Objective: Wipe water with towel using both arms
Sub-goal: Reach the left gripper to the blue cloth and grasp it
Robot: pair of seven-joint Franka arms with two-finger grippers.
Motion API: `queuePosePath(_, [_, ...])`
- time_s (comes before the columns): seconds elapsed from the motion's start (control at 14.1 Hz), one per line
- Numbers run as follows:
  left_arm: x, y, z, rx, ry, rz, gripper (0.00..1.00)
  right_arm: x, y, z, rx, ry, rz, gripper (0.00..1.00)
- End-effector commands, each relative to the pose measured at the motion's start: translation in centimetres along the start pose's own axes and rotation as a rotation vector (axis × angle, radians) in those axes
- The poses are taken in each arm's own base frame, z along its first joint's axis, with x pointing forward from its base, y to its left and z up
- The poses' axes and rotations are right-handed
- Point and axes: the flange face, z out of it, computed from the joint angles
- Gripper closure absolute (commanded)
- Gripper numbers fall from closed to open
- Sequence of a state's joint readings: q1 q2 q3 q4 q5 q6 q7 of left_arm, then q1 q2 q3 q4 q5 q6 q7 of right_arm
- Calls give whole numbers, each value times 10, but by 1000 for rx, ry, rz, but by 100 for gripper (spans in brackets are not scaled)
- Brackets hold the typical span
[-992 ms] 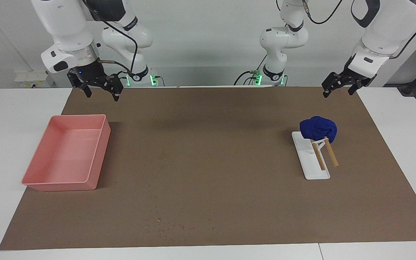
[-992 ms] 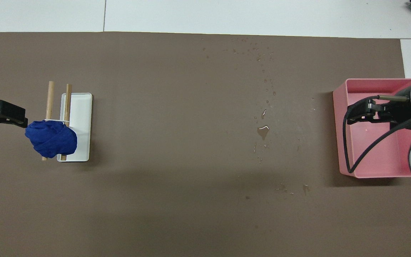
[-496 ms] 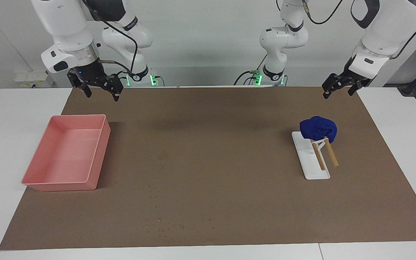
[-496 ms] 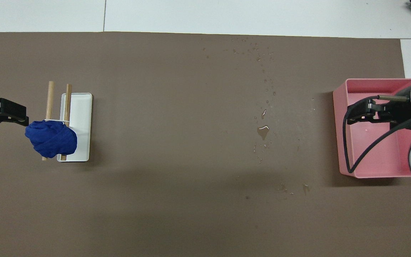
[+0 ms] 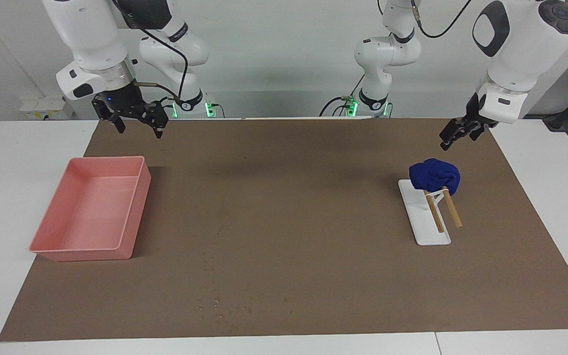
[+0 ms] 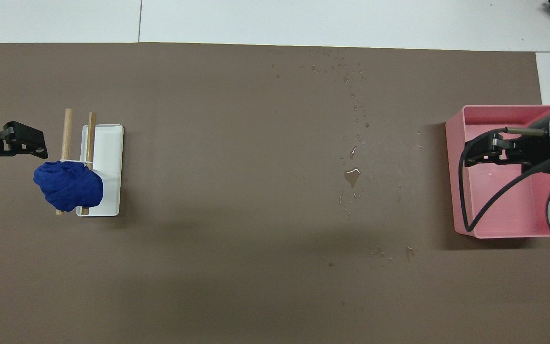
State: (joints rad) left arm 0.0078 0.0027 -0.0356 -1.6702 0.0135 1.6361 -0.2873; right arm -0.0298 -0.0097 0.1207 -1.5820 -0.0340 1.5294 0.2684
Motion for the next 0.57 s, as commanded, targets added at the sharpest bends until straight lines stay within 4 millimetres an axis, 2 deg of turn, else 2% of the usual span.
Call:
queuePosePath(0.0, [1, -9, 29, 6, 27, -25, 0, 0, 4, -1, 22, -20, -16, 0])
queuePosePath(0.14, [4, -15, 42, 7, 29, -33, 0, 0, 4, -1, 22, -20, -16, 0])
queuePosePath(0.28, [6, -25, 66, 8, 21, -50, 0, 0, 4, -2, 22, -19, -16, 0])
queuePosePath(0.5, [2, -26, 102, 11, 6, -57, 0, 0, 4, -1, 22, -20, -16, 0])
